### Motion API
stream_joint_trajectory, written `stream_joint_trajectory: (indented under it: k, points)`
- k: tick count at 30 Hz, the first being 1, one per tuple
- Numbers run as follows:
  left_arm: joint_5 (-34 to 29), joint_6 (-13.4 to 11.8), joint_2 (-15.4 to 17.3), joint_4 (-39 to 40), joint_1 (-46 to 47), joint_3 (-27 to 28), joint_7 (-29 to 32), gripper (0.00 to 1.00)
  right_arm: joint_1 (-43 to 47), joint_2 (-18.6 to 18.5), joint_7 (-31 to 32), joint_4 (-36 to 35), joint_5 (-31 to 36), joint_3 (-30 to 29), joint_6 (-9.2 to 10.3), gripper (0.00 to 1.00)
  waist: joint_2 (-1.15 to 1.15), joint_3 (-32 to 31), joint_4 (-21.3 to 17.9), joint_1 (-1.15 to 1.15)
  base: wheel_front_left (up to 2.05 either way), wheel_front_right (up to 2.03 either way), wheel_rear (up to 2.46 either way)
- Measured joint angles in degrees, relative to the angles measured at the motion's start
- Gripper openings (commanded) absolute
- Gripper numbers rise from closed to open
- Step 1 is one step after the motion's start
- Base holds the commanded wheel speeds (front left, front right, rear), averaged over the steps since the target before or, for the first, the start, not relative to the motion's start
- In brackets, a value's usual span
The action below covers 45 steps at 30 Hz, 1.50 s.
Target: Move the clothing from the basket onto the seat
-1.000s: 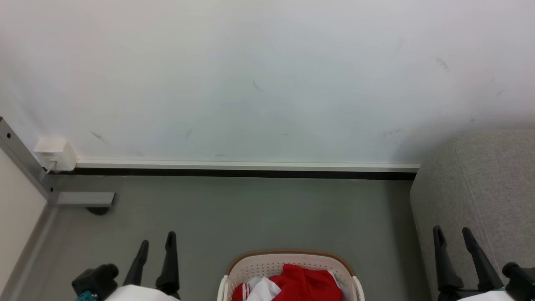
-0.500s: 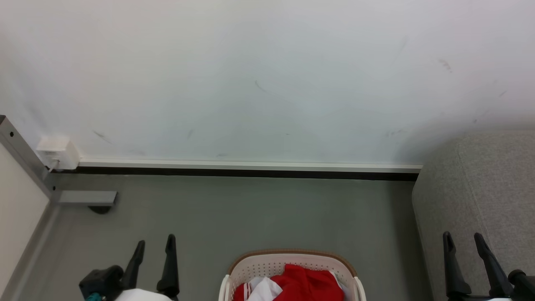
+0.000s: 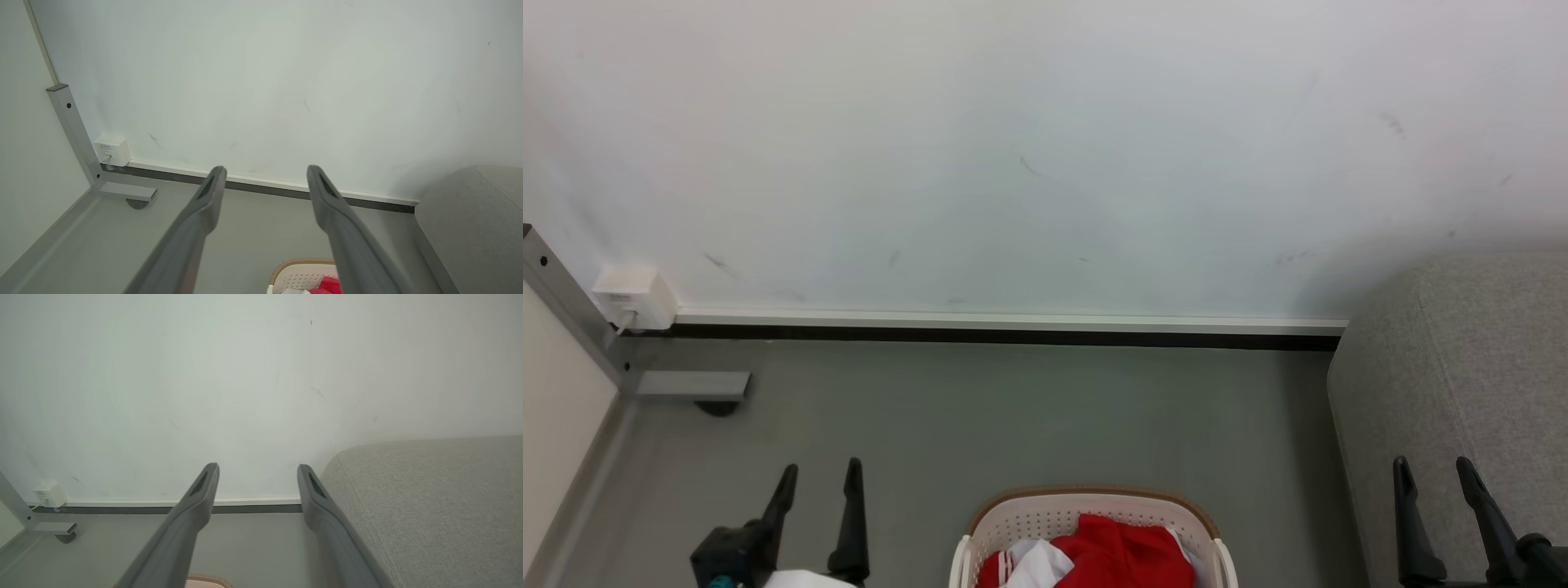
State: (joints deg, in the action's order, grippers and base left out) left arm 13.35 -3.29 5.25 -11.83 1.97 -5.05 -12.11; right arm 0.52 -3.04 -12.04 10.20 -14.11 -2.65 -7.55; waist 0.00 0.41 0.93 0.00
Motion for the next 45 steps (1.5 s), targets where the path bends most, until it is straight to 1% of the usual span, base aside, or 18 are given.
stream_joint_trajectory:
  k: [8,17,28,38,45]
  points:
    - [-3.3,-0.8,0.2,-0.3,-0.1,0.2,-0.7,1.0,0.4,0.1,-1.0,0.4,0.6,0.0,0.0,1.0,0.0,0.2,-0.1,0.0,0.0,0.0,0.0]
    - [-7.1,-0.8,0.2,-0.6,-0.4,0.1,-1.8,1.0,0.7,0.2,-1.9,0.8,1.3,0.0,0.0,1.0,0.0,0.0,-0.1,0.0,0.0,0.0,0.0]
    - [-11.3,-0.5,0.1,-1.1,-0.6,0.0,-3.0,1.0,0.9,0.2,-3.0,1.0,4.8,0.3,0.0,1.0,0.0,0.2,-0.2,0.0,0.0,0.0,0.0]
    - [-11.5,0.8,-0.4,-2.3,-0.7,0.5,-3.0,1.0,1.1,0.2,-3.1,1.7,3.0,0.8,0.0,1.0,0.0,0.1,-0.4,0.0,0.0,0.0,0.0]
    - [-11.4,1.1,-0.6,-2.6,-0.7,1.0,-3.0,1.0,1.1,0.2,-3.1,2.2,2.6,1.4,0.0,1.0,0.0,0.1,-0.6,0.0,0.0,0.0,0.0]
